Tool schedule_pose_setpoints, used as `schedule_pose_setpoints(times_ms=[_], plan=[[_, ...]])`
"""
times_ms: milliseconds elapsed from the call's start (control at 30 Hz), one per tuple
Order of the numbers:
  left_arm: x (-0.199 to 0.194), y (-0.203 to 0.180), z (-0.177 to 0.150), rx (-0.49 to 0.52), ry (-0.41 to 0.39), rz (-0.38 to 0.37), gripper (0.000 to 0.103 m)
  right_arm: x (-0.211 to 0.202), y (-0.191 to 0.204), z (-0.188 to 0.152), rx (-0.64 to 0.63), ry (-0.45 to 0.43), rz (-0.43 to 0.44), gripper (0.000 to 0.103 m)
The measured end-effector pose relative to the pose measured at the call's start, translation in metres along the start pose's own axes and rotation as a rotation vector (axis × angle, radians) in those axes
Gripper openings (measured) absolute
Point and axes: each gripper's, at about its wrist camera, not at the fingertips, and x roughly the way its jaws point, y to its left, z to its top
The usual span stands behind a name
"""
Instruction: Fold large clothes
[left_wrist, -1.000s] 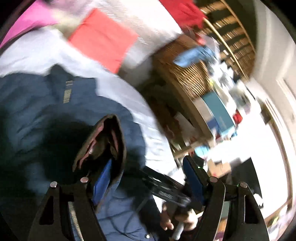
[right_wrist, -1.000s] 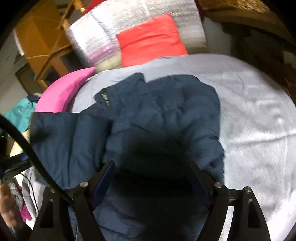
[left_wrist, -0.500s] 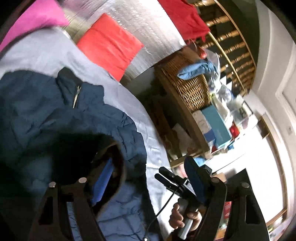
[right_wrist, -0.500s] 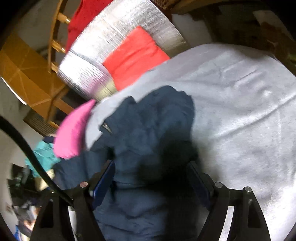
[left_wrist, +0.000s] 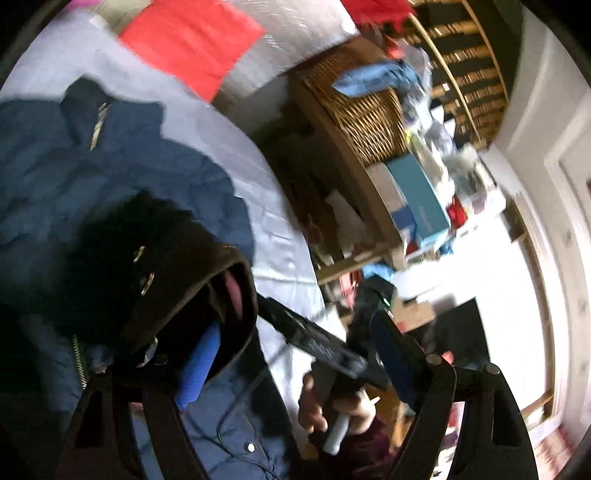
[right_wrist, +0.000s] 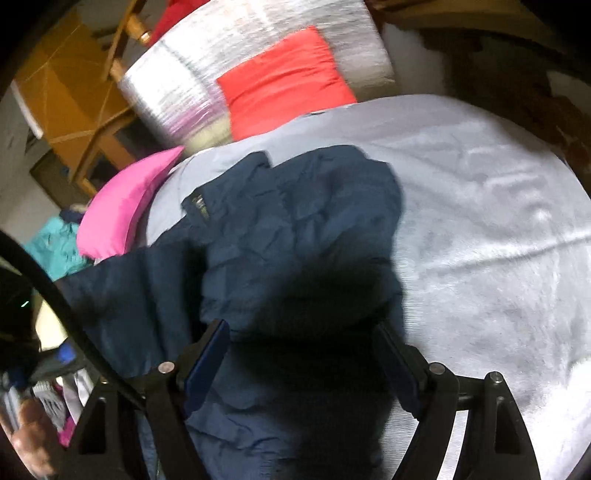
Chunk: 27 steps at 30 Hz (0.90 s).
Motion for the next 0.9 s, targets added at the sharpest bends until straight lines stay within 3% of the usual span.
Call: schedule_pose_setpoints(times_ms=[100, 267, 333, 467, 700, 833, 900], plan=[[-0.01, -0.03, -0.003, 0.057, -0.007, 0.037, 0.086, -0.01, -0.016, 0.002, 0.041, -0.025, -0.007, 0.083], [-0.046, -0.056, -0.001, 0.138, -0.129, -0.111, 0.087, -0.022, -0.015, 0.001, 0.035, -0.041, 0.024, 0.083], [-0.061, -0.057, 0.001, 0.18, -0.196, -0.116, 0.089, -0.023, -0.011, 0.0, 0.019, -0.038, 0.038, 0.083], [-0.078, -0.022, 0.012, 0.083, -0.244, 0.014, 0.089, -0.02, -0.006, -0.001, 0.038, -0.001, 0.142, 0.083], [-0.127, 0.092, 0.015, -0.182, -0.354, 0.409, 0.089, 0.002, -0.019, -0.002, 0.173, 0.031, 0.167, 0.083], [-0.153, 0.154, 0.006, -0.348, -0.372, 0.503, 0.089, 0.031, -0.016, -0.008, 0.24, 0.106, 0.253, 0.083], [-0.16, 0.174, 0.003, -0.394, -0.381, 0.534, 0.089, 0.048, -0.005, -0.012, 0.231, 0.168, 0.241, 0.081]])
